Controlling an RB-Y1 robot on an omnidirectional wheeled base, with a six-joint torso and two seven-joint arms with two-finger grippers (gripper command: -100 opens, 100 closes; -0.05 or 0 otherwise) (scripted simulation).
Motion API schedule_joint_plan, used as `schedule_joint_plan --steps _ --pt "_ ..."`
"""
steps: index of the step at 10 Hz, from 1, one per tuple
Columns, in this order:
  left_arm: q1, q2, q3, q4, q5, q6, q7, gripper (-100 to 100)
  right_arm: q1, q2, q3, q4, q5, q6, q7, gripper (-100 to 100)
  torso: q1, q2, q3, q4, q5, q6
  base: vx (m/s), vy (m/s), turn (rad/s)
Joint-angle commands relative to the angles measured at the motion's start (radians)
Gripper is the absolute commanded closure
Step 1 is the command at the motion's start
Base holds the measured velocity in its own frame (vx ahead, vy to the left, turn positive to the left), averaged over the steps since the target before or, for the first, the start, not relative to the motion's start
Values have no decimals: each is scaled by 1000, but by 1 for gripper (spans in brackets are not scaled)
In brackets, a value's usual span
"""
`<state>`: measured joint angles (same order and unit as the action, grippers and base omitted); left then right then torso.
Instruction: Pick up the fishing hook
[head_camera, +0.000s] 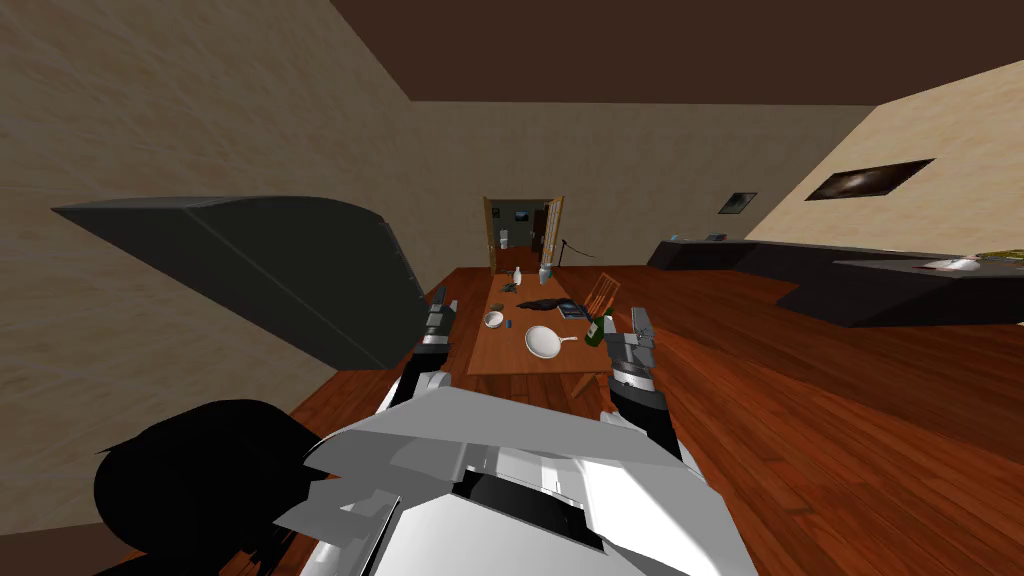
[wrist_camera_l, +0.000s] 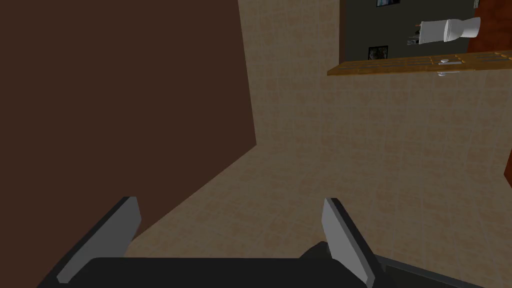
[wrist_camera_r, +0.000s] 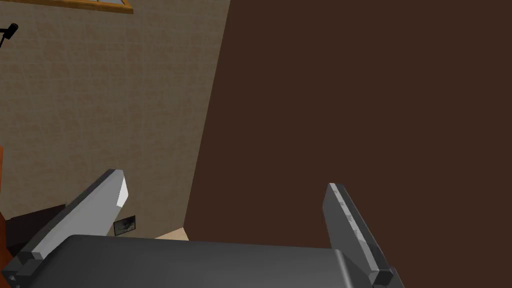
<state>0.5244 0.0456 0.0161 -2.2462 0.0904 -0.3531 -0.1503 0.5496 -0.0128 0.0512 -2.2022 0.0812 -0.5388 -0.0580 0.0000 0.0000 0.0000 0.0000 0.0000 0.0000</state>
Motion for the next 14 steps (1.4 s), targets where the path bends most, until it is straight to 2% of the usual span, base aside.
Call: schedule_joint_plan --steps 1,4,7,10,11,13,14 --pt "-7 25 12 19 15 13 -3 -100 0 0 0 0 0 0 0 0 0 0 0 0 0 0 -107 -23 -83" --pt "-32 63 51 89 58 65 -12 -100 -1 0 0 0 0 0 0 0 -4 12 7 2 -1 1 -180 -70 -155" --pt "-64 86 92 169 98 130 -21 -100 0 0 0 0 0 0 0 0 -4 9 5 2 -1 0 -127 -75 -178" --pt "-104 108 136 266 135 212 -32 -100 0 0 0 0 0 0 0 0 -4 6 4 1 -1 0 -91 -81 -216" --pt "-104 108 136 266 135 214 -32 -100 0 0 0 0 0 0 0 0 -5 7 4 2 -1 0 -54 -60 -27" --pt "-136 123 166 331 154 278 -39 -100 0 0 0 0 0 0 0 0 -2 3 2 1 -1 0 -28 -60 -176" --pt "-136 123 166 338 154 280 -39 -100 0 0 0 0 0 0 0 0 -3 2 1 1 -1 0 -20 -50 -67"
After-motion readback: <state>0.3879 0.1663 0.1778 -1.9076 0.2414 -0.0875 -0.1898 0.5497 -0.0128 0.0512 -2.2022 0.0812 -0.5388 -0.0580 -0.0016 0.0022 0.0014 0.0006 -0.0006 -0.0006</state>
